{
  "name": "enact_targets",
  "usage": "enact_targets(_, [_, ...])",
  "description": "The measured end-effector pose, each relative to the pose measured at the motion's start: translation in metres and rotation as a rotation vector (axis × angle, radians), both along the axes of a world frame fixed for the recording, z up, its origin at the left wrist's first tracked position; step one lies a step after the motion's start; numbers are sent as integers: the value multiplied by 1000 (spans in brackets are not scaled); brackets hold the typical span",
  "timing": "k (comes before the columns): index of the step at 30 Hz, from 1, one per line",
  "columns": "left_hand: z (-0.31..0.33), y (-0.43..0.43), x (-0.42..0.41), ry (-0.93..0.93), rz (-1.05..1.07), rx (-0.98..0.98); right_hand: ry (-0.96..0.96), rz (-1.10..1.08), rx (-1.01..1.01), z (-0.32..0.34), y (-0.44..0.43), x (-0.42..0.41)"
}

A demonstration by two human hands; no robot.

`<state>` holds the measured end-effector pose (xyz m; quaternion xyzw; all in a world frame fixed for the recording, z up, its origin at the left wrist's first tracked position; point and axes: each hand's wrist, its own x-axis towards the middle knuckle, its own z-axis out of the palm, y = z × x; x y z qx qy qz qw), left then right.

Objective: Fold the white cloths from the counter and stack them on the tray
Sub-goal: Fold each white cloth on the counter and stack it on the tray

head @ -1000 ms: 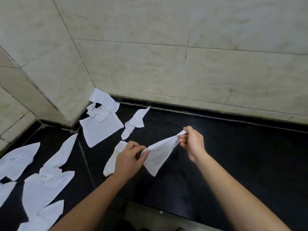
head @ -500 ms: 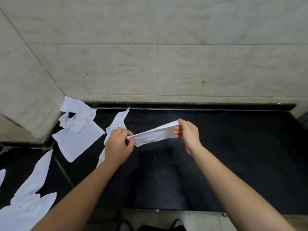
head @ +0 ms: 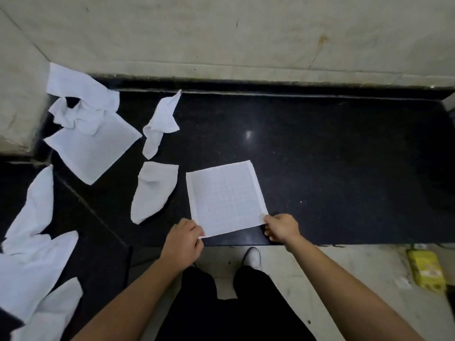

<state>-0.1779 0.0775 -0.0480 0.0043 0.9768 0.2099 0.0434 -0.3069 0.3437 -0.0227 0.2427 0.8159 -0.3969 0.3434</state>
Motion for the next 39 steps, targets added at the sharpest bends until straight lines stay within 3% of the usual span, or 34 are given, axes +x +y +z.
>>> enact_targets(7, [4, 0, 0, -72, 66, 70, 119, -133, -43, 2, 2, 10])
enact_targets(13, [19, -6, -30, -187, 482, 364, 140, -147, -286, 13, -10, -23])
enact_targets(17, [23, -21, -65, -202, 623, 464, 140, -73, -389, 16, -24, -58])
enact_targets(24, [21, -35, -119, -187, 823, 454, 335, 179, -50, 1, -45, -120])
enact_targets(36, [0, -42, -141, -185, 861, 356, 301, 282, 91, -16, -66, -151])
enact_targets(39, [-2, -38, -133, -117, 772, 228, 414, 397, 174, -12, -67, -143])
